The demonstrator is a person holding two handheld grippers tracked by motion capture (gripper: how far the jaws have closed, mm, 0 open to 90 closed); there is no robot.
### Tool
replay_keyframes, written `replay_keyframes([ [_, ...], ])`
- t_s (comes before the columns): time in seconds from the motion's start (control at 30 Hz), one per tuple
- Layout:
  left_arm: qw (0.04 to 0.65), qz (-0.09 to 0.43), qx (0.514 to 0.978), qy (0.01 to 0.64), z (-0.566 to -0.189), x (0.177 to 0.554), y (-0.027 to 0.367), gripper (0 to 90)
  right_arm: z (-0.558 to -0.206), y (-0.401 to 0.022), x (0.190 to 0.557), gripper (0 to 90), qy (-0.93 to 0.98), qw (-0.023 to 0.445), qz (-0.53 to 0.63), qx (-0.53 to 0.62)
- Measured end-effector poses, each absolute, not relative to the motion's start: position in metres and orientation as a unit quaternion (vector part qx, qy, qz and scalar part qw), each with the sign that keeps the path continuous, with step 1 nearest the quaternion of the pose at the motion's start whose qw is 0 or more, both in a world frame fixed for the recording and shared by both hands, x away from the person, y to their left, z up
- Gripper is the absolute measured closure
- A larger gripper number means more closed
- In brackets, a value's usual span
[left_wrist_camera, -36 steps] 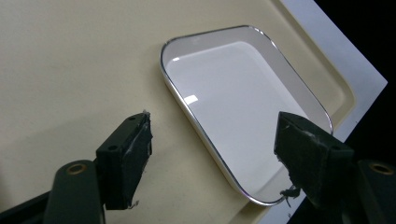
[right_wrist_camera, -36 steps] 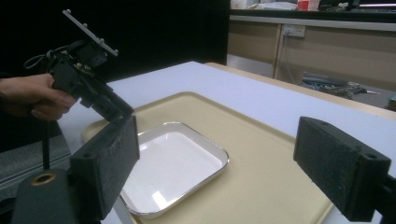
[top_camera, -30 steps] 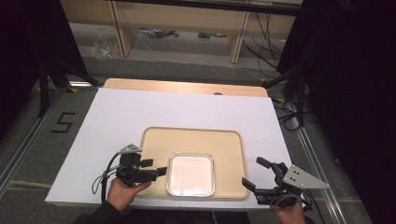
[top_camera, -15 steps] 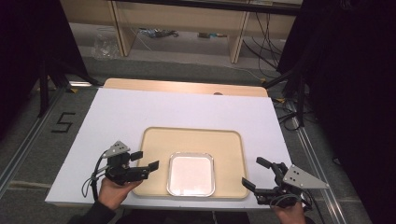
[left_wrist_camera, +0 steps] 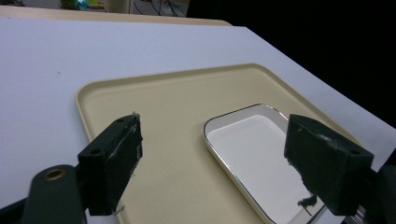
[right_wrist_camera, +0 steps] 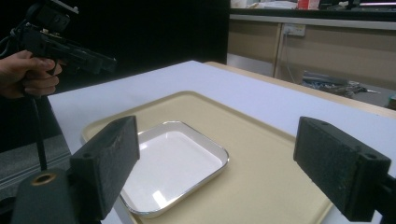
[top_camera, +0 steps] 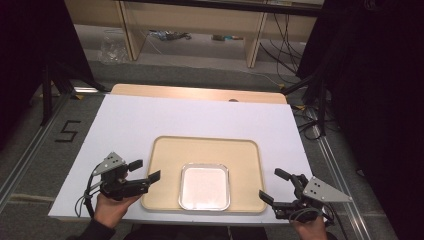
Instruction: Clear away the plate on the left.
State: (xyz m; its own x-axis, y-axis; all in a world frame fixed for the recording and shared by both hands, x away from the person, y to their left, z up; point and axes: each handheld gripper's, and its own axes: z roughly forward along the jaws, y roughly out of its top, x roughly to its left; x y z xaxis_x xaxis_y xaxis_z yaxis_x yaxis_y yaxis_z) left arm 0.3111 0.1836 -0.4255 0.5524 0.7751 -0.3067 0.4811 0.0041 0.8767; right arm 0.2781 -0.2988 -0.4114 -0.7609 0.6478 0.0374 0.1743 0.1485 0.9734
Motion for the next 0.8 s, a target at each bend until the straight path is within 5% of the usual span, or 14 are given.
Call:
replay_keyframes([
  [0.8,0.566,0.178,0.676,0.437,-0.418,0.277,0.201,18.3,-0.411,-0.297,0.277,15.2,0.729,0.204,0.591,0.279],
])
